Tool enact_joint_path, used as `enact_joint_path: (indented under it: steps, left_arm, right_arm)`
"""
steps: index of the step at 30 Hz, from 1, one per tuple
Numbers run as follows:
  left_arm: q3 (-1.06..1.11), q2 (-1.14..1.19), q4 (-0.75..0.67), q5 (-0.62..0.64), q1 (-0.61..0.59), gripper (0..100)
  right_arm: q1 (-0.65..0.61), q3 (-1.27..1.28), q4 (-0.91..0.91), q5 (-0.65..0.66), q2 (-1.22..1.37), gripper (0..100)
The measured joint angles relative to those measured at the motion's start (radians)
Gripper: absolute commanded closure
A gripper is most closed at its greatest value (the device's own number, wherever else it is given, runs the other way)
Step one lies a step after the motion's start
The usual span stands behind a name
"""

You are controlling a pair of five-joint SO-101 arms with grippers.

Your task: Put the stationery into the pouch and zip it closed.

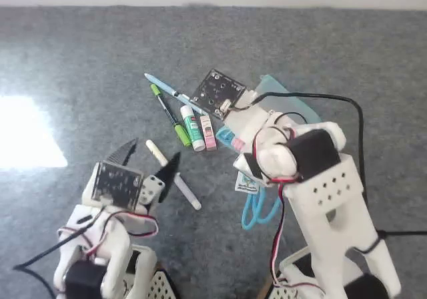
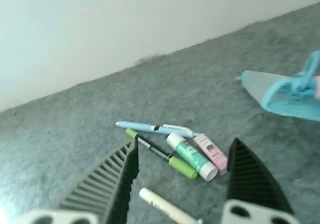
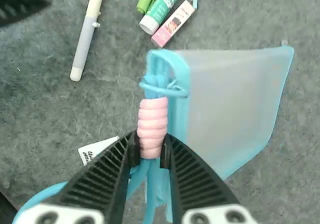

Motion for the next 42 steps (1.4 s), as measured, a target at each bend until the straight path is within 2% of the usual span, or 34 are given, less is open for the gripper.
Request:
enact_joint_path:
  steps: [4, 14, 26, 33, 42]
  left_arm:
    - [-0.032, 0.017, 0.0, 0.055, 0.106, 67]
    - [-0.11, 0.241, -0.107, 0.11, 0.18, 67]
    - [-0.023, 0.364, -0.284, 0.112, 0.187, 67]
    - [-0.023, 0.425, -0.316, 0.112, 0.189, 67]
    - [0.011, 0.465, -0.321, 0.104, 0.186, 68]
  right_arm:
    - [0.002, 0.0, 0.0, 0.0, -0.021, 99.1]
    - [-0.002, 0.0, 0.006, -0.006, -0.035, 99.1]
    - [-0.008, 0.0, 0.04, -0.017, -0.035, 99.1]
    - [-0.066, 0.0, 0.049, -0.021, -0.086, 99.1]
    - [-0.078, 0.0, 0.055, -0.041, -0.167, 99.1]
